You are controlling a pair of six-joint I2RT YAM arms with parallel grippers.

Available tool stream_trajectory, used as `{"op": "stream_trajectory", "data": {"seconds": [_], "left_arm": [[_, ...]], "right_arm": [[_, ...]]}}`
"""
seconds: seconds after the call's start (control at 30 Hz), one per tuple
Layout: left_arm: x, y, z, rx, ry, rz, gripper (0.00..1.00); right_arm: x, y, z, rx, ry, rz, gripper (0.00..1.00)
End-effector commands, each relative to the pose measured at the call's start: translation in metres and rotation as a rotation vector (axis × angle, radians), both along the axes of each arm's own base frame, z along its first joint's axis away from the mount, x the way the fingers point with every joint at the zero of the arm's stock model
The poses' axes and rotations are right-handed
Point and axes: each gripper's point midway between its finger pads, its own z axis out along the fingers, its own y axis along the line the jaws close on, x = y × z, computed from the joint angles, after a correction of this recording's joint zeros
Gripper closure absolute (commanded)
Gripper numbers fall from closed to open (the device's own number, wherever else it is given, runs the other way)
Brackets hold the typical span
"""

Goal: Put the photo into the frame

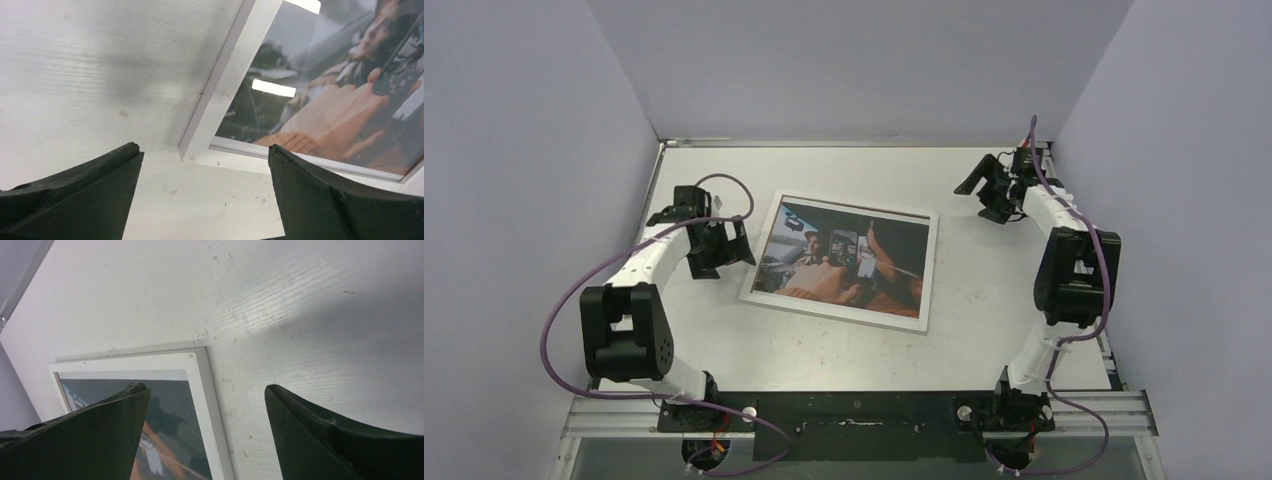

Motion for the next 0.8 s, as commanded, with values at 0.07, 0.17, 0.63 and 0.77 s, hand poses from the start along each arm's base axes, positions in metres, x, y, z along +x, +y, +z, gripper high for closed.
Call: {"op": "stream_trajectory", "data": {"seconds": [0.07,0.17,0.63,0.77], "left_arm": [[0.008,0.028,0.068,0.142,-0.127,0.038,0.03],[0.007,0.029,0.099,0.142,-0.213,0.071,0.03],[-0.047,0.047,0.236,0.255,-0.647,0.233,0.03],[-0.058,0.039,0.243,0.227,-0.703,0.215,0.03]], "right_arm": [[-0.024,-0.026,0.076,-0.121,-0.128,-0.141,0.10],[-0.044,-0.039,0.094,-0.171,-0.140,-0.223,0.05],[-0.201,-0.076,0.185,-0.356,-0.238,-0.454,0.00],[-0.252,-0.099,0.210,-0.430,-0.275,-0.603,0.00]]}}
